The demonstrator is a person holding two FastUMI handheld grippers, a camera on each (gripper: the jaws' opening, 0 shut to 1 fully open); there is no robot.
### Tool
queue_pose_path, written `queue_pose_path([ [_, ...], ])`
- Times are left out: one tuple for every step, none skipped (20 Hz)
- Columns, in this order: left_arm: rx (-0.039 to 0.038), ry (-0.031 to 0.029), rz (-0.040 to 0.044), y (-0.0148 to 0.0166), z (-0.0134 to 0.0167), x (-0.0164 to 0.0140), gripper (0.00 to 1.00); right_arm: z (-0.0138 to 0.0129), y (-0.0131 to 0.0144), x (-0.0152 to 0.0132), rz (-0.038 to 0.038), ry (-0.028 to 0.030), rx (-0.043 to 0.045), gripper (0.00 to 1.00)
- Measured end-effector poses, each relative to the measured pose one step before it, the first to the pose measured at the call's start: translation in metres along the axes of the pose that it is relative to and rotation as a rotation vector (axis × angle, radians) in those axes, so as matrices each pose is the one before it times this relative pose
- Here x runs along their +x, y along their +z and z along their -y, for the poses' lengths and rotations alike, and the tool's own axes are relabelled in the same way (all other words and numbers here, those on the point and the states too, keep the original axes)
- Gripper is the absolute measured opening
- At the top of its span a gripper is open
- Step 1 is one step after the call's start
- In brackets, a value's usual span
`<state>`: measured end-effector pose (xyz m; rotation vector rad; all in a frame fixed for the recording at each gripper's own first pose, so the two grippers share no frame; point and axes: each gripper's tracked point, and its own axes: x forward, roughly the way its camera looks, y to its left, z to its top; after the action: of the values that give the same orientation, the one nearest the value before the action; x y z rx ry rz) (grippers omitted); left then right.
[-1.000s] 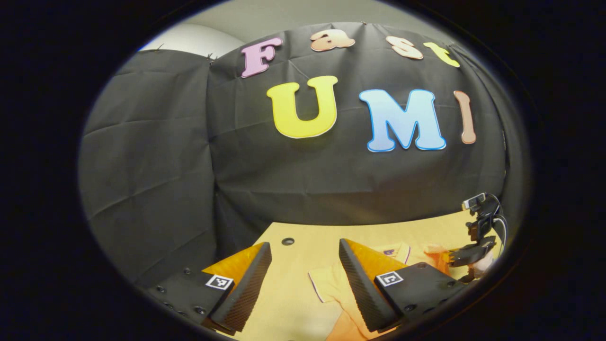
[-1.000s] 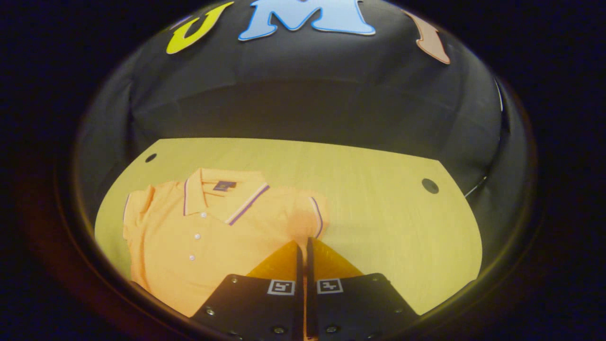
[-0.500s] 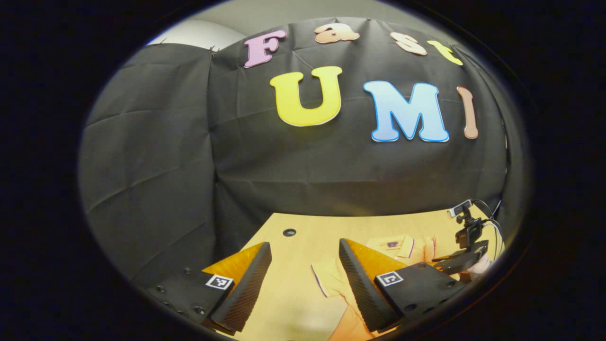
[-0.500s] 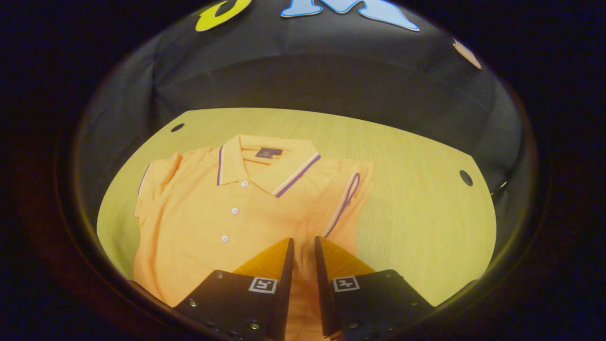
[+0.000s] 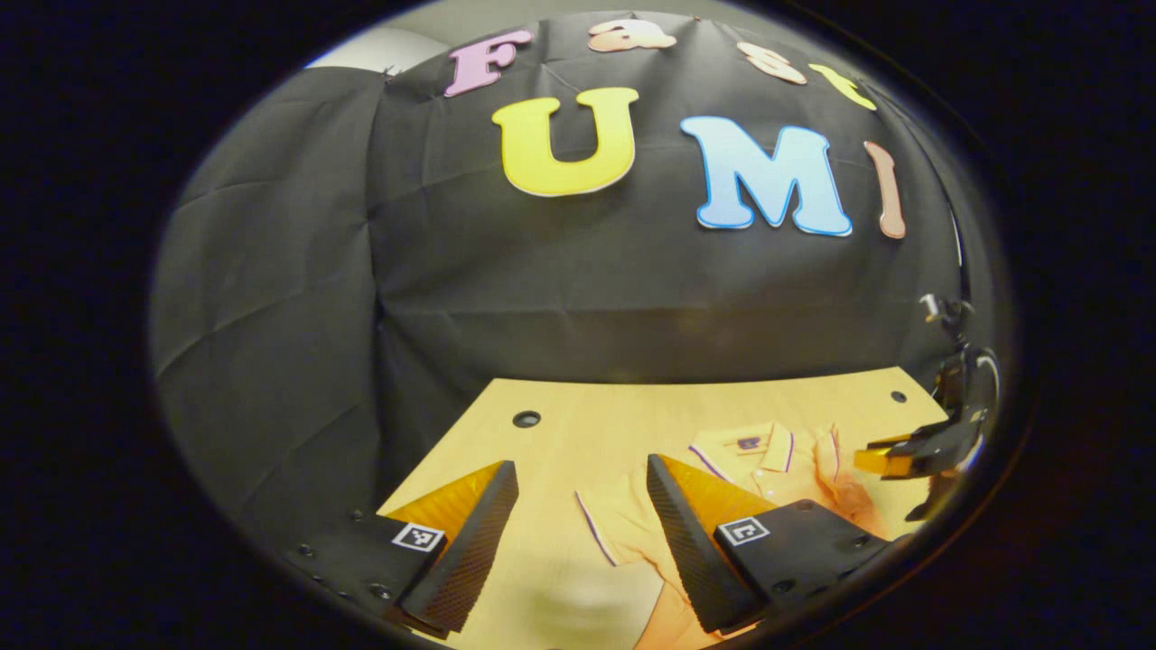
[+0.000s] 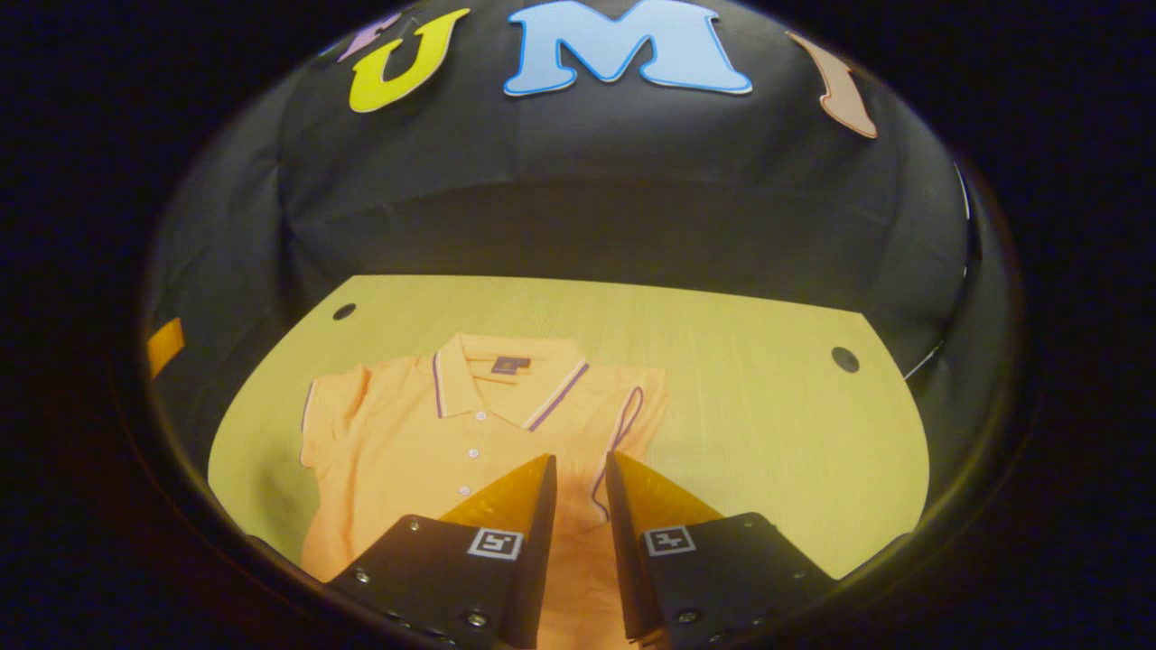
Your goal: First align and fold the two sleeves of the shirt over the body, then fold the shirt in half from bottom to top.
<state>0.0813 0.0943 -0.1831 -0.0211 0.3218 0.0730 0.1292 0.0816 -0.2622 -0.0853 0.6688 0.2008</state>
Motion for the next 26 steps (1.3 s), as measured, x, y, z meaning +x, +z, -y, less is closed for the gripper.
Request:
queue_pose_path([
  [0.00054, -0.00957, -0.01366, -0.00883, 0.00172, 0.00981, 0.94, 0.00049, 0.00445, -0.00752, 0.01318, -0.00489, 0.00465, 0.34],
  [0.00069, -0.00957, -0.01677, -0.01008, 0.00193, 0.00999, 0.95, 0.00052, 0.00453, -0.00872, 0.01299, -0.00272, 0.00571, 0.34],
  [0.00061, -0.00925, -0.01831, -0.00955, 0.00152, 0.01013, 0.96, -0.00135, 0.00326, -0.00739, 0.01171, -0.00150, 0.00791, 0.34],
  [-0.00131, -0.01060, -0.01952, -0.00900, 0.00178, 0.00994, 0.94, 0.00012, 0.00444, -0.00874, 0.01215, -0.00256, 0.00951, 0.34],
  [-0.00152, -0.00929, -0.01648, -0.00944, 0.00104, 0.00981, 0.95, 0.00098, 0.00540, -0.00882, 0.01333, -0.00369, 0.00961, 0.34],
  [-0.00054, -0.00642, -0.01669, -0.00774, -0.00028, 0.01003, 0.96, -0.00025, 0.00575, -0.00682, 0.01468, -0.00550, 0.00970, 0.31],
  [-0.00090, -0.00740, -0.01822, -0.00882, 0.00037, 0.00975, 0.96, 0.00169, 0.00663, -0.01033, 0.01613, -0.00576, 0.01103, 0.34],
  [0.00026, -0.00627, -0.01935, -0.00918, 0.00051, 0.00928, 0.96, 0.00060, 0.00549, -0.00923, 0.01787, -0.00802, 0.01009, 0.34],
  [0.00199, -0.00586, -0.02319, -0.01022, 0.00025, 0.01016, 0.96, 0.00112, 0.00412, -0.00746, 0.01587, -0.00921, 0.00905, 0.34],
  [0.00060, -0.00641, -0.02152, -0.01081, 0.00015, 0.01093, 0.97, 0.00129, 0.00494, -0.00889, 0.01300, -0.00606, 0.00783, 0.34],
  [-0.00100, -0.00248, -0.02137, -0.00878, 0.00106, 0.01070, 0.96, 0.00199, 0.00443, -0.00614, 0.01327, -0.00817, 0.00398, 0.34],
  [-0.00400, -0.00355, -0.02046, -0.00899, 0.00073, 0.00979, 0.95, 0.00346, 0.00436, -0.00767, 0.01122, -0.00987, 0.00082, 0.34],
  [-0.00578, -0.00102, -0.02780, -0.00977, 0.00073, 0.00696, 0.97, 0.00301, 0.00299, -0.00754, 0.00793, -0.00978, 0.00146, 0.31],
  [-0.00440, -0.00198, -0.02976, -0.00967, 0.00098, 0.00906, 0.95, 0.00183, 0.00273, -0.00586, 0.00715, -0.00732, 0.00436, 0.34],
  [-0.00471, -0.00440, -0.01806, -0.00586, 0.00044, 0.00464, 0.98, 0.00348, 0.00175, -0.00432, 0.00560, -0.00960, 0.00252, 0.34],
  [-0.00291, -0.00270, -0.01315, -0.00590, 0.00059, 0.00778, 0.96, 0.00463, 0.00202, -0.00589, 0.00402, -0.01180, -0.00081, 0.34],
  [-0.00164, -0.00029, -0.01288, -0.00585, 0.00044, 0.00710, 0.98, 0.00370, 0.00049, -0.00409, 0.00013, -0.00946, -0.00011, 0.34],
  [-0.00232, 0.00016, -0.01298, -0.00494, 0.00039, 0.00484, 0.98, 0.00310, -0.00009, -0.00244, 0.00031, -0.00928, 0.00144, 0.34],
  [-0.00218, 0.00108, -0.01006, -0.00410, -0.00048, 0.00470, 0.96, 0.00369, 0.00035, -0.00428, 0.00045, -0.00846, 0.00321, 0.34],
  [-0.00141, 0.00094, -0.00729, -0.00274, -0.00018, 0.00429, 0.94, 0.00273, 0.00035, -0.00225, 0.00224, -0.00687, 0.00221, 0.34],
  [-0.00178, 0.00084, -0.00681, -0.00264, -0.00026, 0.00333, 0.96, 0.00270, 0.00084, -0.00145, 0.00313, -0.00874, 0.00181, 0.34],
  [0.00043, 0.00373, -0.01043, -0.00282, -0.00096, 0.00258, 0.98, 0.00294, 0.00233, -0.00237, 0.00338, -0.00495, 0.00245, 0.34],
  [-0.00138, 0.00541, 0.00255, -0.00006, -0.00114, 0.00189, 0.98, 0.00198, 0.00214, 0.00060, 0.00129, -0.00260, 0.00129, 0.35],
  [0.00185, -0.00391, 0.00821, 0.00182, 0.00268, 0.00103, 0.96, 0.00239, 0.00039, -0.00155, -0.00046, -0.00179, 0.00129, 0.34],
  [0.00416, 0.00270, 0.00064, 0.00052, 0.00051, 0.00143, 0.97, 0.00064, 0.00060, 0.00070, -0.00054, 0.00279, 0.00124, 0.34],
  [0.00034, -0.00268, 0.00698, 0.00161, 0.00361, 0.00149, 0.92, 0.00067, -0.00063, -0.00070, -0.00315, 0.00158, 0.00101, 0.34],
])
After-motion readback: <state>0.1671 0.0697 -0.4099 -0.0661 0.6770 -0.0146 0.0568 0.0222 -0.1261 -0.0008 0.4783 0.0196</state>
